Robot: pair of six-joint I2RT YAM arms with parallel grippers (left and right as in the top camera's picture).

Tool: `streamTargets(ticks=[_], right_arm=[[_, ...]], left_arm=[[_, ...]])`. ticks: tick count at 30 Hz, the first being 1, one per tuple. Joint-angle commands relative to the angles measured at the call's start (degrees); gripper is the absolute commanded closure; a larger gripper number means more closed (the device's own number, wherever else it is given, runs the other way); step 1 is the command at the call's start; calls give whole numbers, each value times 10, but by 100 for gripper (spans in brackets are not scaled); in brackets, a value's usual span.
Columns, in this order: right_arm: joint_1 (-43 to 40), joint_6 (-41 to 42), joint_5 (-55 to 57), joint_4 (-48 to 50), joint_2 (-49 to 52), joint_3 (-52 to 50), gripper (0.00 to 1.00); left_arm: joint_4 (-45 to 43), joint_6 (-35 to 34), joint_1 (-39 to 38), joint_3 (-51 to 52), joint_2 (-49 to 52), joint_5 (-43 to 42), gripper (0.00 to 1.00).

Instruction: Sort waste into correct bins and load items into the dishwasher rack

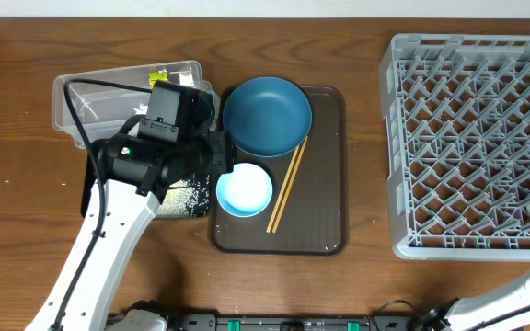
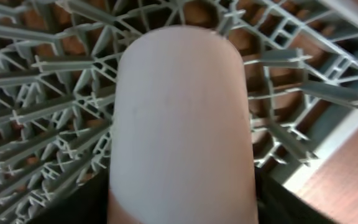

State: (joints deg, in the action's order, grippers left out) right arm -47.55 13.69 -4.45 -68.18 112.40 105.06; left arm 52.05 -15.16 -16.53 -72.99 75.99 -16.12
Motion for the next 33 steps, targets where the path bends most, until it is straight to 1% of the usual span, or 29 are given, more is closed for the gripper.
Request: streamTargets(ticks=[1, 3, 6, 9, 12, 15, 17, 20, 21, 22, 26, 29, 32, 33], right_arm=[[-5, 4, -47, 11, 14, 12, 6], [-6, 4, -76, 21, 13, 12, 3], [-5, 4, -115, 28, 10, 12, 3], [-5, 0, -131, 28, 3, 13, 6], [-1, -17, -134, 28, -13, 13, 7], [6, -18, -139, 28, -37, 13, 9], [14, -24, -154, 28, -56, 13, 11], [39, -53, -193, 26, -83, 13, 12], [52, -64, -204, 23, -91, 13, 12], [66, -72, -214, 21, -98, 13, 12], [150, -114, -241, 9, -112, 13, 13], [235, -139, -240, 4, -110, 12, 13], [341, -142, -214, 19, -104, 10, 13], [360, -142, -206, 24, -103, 10, 12]], left_arm=[[0, 5, 1, -3, 0, 6, 51], [0, 5, 1, -3, 0, 6, 51], [3, 5, 1, -3, 0, 6, 51], [4, 5, 1, -3, 0, 6, 51], [4, 5, 1, -3, 0, 6, 51], [4, 5, 1, -3, 0, 6, 51], [4, 5, 1, -3, 0, 6, 51], [4, 5, 1, -3, 0, 6, 50], [5, 5, 1, -3, 0, 8, 50], [6, 5, 1, -3, 0, 13, 47], [31, 2, 1, -3, 0, 70, 43], [61, -17, 1, -3, 0, 116, 43], [94, -19, 1, -3, 0, 153, 42], [101, -24, 1, -3, 0, 160, 42]])
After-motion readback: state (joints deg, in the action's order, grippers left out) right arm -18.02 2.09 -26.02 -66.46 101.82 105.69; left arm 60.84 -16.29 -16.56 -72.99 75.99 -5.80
